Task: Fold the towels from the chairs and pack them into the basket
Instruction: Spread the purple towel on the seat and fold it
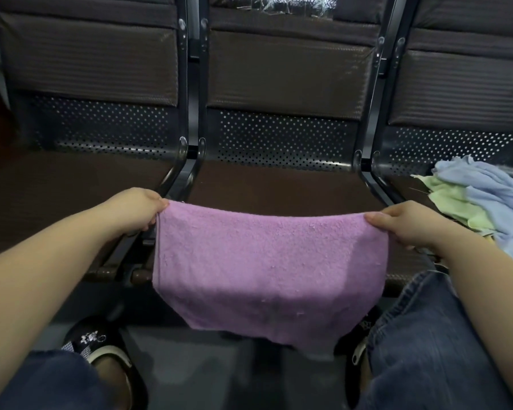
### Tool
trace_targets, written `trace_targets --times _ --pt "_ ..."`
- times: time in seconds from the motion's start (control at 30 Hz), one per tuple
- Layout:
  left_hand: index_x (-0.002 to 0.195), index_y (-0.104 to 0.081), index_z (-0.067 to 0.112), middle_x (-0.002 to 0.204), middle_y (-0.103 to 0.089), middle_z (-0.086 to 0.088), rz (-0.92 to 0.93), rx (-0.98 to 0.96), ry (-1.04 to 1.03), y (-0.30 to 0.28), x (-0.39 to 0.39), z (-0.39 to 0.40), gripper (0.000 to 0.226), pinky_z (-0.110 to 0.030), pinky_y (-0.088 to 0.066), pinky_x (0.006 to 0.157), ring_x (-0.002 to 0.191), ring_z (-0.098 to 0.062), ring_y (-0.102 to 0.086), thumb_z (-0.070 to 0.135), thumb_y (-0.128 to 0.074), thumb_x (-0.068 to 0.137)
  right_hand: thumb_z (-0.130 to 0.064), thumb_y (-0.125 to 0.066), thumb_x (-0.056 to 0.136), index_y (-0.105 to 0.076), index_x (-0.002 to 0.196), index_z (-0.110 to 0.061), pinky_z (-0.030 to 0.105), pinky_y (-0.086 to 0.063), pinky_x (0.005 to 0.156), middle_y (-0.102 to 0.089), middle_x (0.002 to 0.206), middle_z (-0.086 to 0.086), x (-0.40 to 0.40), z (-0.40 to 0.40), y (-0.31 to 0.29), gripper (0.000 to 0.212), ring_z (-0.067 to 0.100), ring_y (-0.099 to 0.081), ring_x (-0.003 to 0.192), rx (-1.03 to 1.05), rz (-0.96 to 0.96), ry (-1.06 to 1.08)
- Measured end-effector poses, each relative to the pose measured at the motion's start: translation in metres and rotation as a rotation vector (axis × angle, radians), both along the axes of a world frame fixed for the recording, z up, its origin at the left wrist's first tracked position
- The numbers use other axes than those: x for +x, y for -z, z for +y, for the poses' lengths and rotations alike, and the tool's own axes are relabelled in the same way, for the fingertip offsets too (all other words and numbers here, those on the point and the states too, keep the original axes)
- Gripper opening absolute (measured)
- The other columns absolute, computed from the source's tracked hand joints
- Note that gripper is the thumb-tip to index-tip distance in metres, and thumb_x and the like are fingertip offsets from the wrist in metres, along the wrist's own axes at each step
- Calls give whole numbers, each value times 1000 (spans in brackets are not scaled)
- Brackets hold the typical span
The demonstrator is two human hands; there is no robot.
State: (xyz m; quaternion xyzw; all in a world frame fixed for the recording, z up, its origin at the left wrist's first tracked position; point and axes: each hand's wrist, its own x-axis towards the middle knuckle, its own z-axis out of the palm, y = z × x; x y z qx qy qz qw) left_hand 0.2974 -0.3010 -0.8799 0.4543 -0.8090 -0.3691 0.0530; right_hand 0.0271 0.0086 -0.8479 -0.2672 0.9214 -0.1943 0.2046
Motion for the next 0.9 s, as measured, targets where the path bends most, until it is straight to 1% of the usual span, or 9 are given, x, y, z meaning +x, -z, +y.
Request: trace_targets --times 0.13,0.27,0.33,0.4,0.5,0.57,0.67,0.83,0.9 --pt "67 -57 13 41 -41 0 77 45 -78 1 -17 -14 33 -21 -22 46 41 -18 -35 20 -48 98 -24 -50 98 -62 87 -8 21 -45 38 -55 42 2 -11 -16 3 23 14 -50 34 -141 -79 121" --pt "80 -53 16 44 -60 2 172 145 -142 -5 -33 -22 25 -15 -30 36 39 -13 -47 23 -41 101 -19 -39 103 -55 95 -6 25 -51 44 -67 76 13 -17 -39 13 22 16 -62 47 -272 -194 217" --pt "93 -52 12 61 -70 -1 242 210 -164 -6 -41 -24 22 -15 -36 36 46 -14 -59 23 -36 103 -19 -37 103 -53 102 -8 30 -50 47 -68 89 15 -23 -52 18 20 22 -64 58 -346 -131 265" --pt "108 -51 8 88 -69 -9 336 225 -192 -7 -53 -26 24 -19 -46 44 61 -17 -64 22 -32 104 -20 -39 101 -51 112 -11 38 -54 57 -67 100 14 -31 -65 20 19 26 -67 70 -321 28 233" --pt "109 -52 16 111 -63 -12 414 19 -180 -1 -74 -35 19 -44 -55 76 89 -27 -64 22 -35 102 -22 -46 98 -38 133 -12 43 -51 83 -63 114 16 -32 -82 24 37 33 -64 95 -249 209 150" --pt "114 -51 23 116 -61 -4 391 -131 -115 0 -86 -35 19 -48 -51 90 102 -28 -60 21 -42 98 -25 -50 96 -25 143 -16 38 -46 81 -59 121 15 -31 -92 30 54 34 -60 98 -288 215 126" --pt "133 -34 27 125 -48 6 367 -187 4 3 -105 -28 45 -37 -44 87 105 -18 -50 18 -53 93 -27 -58 93 -9 148 -29 36 -48 77 -57 125 10 -31 -106 41 74 29 -60 94 -352 159 99" --pt "142 -18 28 141 -41 -7 310 -251 79 11 -127 -20 70 -34 -39 84 107 -22 -48 20 -62 88 -19 -62 88 -10 147 -35 28 -38 54 -41 139 2 -45 -120 59 80 14 -51 72 -329 295 12" --pt "146 -15 27 146 -36 -9 225 -252 113 20 -131 -18 78 -37 -41 92 121 -29 -47 21 -64 86 -18 -63 87 -10 147 -35 27 -40 56 -32 146 1 -49 -120 65 82 16 -52 81 -281 279 -7"
